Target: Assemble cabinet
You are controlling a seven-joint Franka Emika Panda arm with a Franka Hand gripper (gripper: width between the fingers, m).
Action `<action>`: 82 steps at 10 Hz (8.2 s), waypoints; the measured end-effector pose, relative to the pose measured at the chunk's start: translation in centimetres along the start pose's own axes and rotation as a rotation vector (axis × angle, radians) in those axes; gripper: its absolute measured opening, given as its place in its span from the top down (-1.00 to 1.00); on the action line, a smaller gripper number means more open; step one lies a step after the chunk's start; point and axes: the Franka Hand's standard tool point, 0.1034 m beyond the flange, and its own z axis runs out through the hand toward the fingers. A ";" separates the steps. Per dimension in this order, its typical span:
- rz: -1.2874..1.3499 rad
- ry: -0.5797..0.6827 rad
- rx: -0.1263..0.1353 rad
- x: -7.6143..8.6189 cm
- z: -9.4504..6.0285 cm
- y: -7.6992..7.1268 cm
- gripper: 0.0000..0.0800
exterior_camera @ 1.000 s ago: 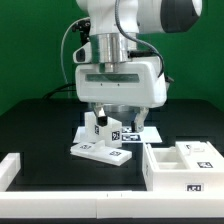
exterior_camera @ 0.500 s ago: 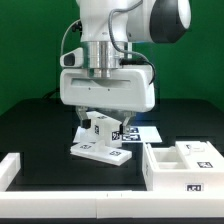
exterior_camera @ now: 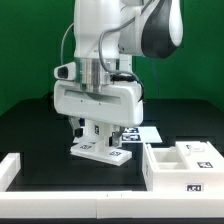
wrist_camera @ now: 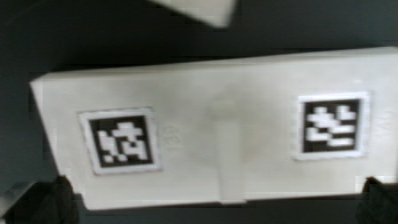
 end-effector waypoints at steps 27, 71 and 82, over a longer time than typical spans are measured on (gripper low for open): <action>0.311 -0.107 0.040 -4.5 -4.9 -8.2 0.86; 0.854 -0.092 0.020 -4.9 -5.4 -9.8 0.86; 0.832 -0.045 0.011 -2.5 -4.5 -11.9 0.86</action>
Offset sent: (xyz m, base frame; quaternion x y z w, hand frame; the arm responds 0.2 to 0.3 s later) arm 0.0000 0.0000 0.0000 0.0000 0.0000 0.0000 1.0000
